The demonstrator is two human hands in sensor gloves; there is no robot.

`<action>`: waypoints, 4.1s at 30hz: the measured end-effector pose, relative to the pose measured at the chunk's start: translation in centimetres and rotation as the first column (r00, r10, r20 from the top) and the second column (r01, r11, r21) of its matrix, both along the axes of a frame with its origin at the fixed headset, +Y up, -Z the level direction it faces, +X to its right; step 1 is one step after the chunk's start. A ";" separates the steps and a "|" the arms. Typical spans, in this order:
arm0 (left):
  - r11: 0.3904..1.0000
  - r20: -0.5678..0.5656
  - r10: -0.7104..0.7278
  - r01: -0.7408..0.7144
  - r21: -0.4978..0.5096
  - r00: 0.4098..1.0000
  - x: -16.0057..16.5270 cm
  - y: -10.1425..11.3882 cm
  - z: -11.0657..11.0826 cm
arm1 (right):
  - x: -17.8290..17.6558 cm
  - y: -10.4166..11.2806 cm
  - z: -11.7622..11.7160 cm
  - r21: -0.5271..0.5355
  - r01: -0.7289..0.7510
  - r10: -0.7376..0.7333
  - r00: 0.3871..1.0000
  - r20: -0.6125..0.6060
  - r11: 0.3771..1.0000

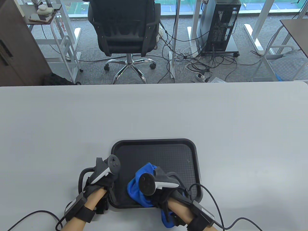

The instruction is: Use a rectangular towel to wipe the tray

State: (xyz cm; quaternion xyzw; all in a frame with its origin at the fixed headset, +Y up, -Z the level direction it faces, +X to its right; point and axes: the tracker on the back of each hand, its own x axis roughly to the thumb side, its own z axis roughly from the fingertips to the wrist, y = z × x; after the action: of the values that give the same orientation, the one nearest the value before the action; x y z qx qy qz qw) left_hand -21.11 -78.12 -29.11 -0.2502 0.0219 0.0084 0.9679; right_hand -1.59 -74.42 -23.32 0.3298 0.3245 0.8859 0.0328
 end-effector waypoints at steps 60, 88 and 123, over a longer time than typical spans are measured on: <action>1.000 0.016 -0.030 0.030 0.000 0.999 0.4 -0.1 0.0 | 12.5 -0.3 -4.4 0.000 0.004 -0.003 0.898 0.440 1.000; 1.000 0.014 -0.029 0.029 -0.002 0.999 0.3 -0.1 0.0 | -1.4 -0.7 0.2 -0.003 0.010 -0.010 1.000 0.022 1.000; 0.999 0.021 -0.041 0.041 -0.008 0.999 0.4 -0.2 0.1 | 3.0 -1.1 -11.5 0.147 -0.094 -0.005 0.829 0.559 0.985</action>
State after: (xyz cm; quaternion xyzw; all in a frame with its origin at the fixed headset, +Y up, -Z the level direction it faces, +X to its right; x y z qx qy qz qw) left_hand -20.67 -78.27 -29.04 -0.2538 0.0170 -0.0140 0.9670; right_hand 1.41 -75.53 -34.80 0.0510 0.2327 0.9681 0.0774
